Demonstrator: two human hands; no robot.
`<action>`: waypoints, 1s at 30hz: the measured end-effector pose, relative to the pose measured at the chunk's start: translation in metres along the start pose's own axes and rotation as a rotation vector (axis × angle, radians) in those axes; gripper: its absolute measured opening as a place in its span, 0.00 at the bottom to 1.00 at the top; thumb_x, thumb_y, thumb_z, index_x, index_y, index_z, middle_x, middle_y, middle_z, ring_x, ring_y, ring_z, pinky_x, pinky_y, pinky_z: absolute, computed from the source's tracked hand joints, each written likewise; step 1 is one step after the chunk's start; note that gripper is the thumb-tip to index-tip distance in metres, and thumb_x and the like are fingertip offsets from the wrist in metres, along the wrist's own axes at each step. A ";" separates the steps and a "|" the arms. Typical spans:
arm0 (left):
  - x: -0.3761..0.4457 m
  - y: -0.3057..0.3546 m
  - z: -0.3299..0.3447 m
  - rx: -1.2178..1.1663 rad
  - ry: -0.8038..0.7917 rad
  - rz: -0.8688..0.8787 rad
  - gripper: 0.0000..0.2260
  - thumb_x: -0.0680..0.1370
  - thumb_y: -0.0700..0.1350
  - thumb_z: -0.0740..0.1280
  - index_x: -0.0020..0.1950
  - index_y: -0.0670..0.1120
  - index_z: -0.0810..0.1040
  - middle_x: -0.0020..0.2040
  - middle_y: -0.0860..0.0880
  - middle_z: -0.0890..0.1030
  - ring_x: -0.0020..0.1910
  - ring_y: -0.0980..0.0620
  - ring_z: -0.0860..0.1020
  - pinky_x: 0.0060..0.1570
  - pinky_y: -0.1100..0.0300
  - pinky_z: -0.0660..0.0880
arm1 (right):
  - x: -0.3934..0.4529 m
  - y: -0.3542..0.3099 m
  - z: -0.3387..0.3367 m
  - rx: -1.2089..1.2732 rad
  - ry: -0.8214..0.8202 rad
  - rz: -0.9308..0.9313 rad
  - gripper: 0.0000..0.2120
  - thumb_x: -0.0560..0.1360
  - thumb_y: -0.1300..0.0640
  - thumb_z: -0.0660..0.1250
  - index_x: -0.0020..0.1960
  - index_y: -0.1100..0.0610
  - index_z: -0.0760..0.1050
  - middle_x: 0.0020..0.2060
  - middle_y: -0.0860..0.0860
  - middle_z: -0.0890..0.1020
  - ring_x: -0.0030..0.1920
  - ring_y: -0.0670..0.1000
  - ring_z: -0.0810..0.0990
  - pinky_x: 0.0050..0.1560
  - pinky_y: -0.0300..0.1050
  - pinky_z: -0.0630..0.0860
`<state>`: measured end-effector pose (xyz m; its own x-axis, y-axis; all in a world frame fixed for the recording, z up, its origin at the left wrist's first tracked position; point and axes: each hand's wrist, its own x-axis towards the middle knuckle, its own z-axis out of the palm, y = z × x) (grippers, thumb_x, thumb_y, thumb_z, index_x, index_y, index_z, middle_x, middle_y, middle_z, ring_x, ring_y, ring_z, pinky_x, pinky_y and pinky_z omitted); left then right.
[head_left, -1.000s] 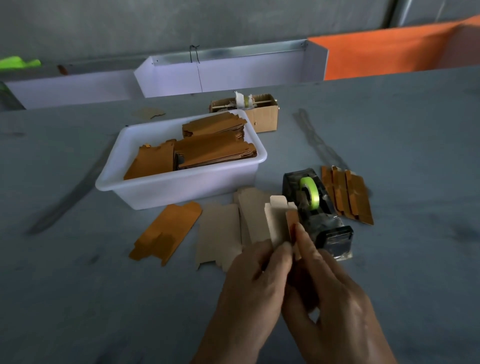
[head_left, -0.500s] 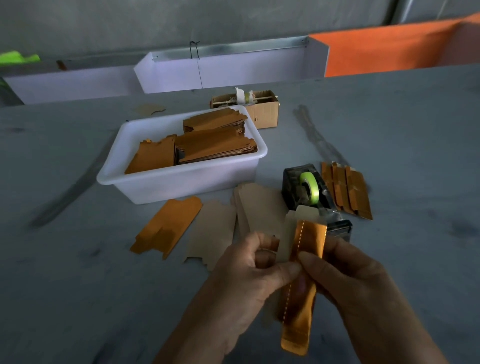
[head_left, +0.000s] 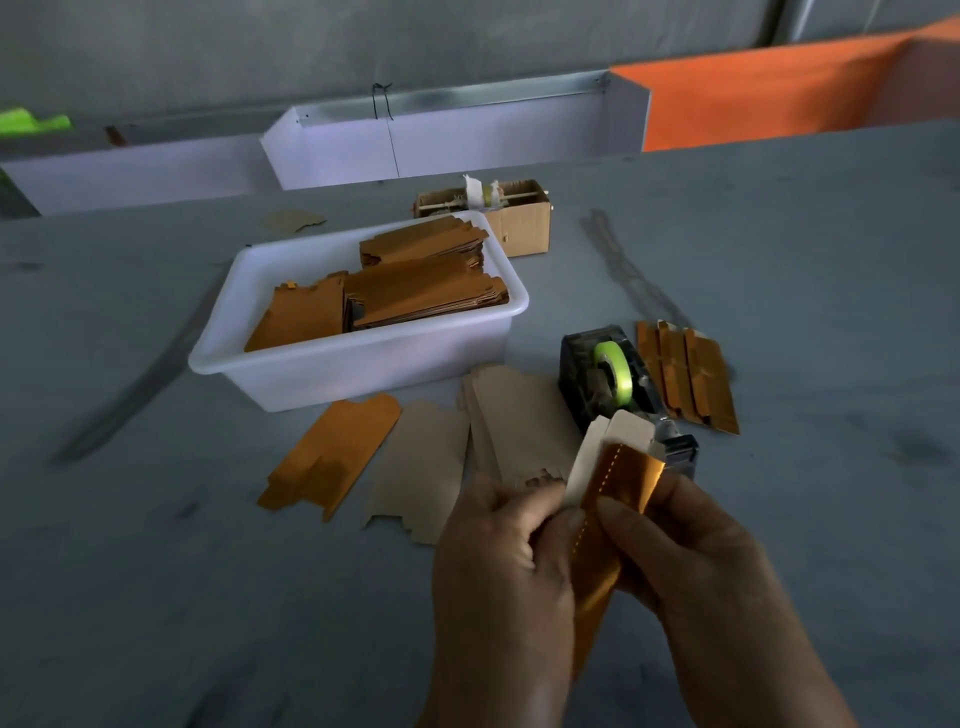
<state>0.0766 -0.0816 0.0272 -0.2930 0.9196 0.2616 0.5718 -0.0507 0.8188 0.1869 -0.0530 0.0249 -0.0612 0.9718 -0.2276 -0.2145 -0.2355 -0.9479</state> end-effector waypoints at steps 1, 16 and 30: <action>0.000 0.001 0.002 0.155 -0.010 0.092 0.11 0.71 0.43 0.75 0.52 0.51 0.85 0.42 0.54 0.75 0.43 0.58 0.77 0.41 0.66 0.75 | -0.001 0.000 0.001 0.005 0.012 -0.010 0.07 0.69 0.64 0.68 0.46 0.56 0.80 0.37 0.56 0.85 0.38 0.54 0.84 0.32 0.39 0.79; -0.014 -0.003 0.021 0.531 -0.009 0.231 0.17 0.60 0.47 0.81 0.47 0.48 0.85 0.35 0.52 0.78 0.27 0.57 0.77 0.16 0.73 0.60 | -0.004 0.002 0.004 -0.099 0.054 -0.038 0.11 0.61 0.52 0.72 0.42 0.54 0.82 0.36 0.51 0.85 0.39 0.48 0.84 0.39 0.41 0.79; 0.012 0.000 -0.016 -0.298 -0.350 -0.312 0.04 0.75 0.48 0.69 0.40 0.54 0.81 0.27 0.58 0.78 0.27 0.63 0.75 0.28 0.70 0.69 | 0.001 -0.023 -0.010 -0.338 -0.064 -0.023 0.17 0.60 0.43 0.67 0.41 0.52 0.82 0.38 0.54 0.84 0.45 0.53 0.83 0.50 0.49 0.77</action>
<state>0.0604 -0.0766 0.0383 -0.1128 0.9807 -0.1599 0.2427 0.1832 0.9527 0.2013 -0.0461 0.0444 -0.1229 0.9719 -0.2010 0.1183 -0.1867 -0.9753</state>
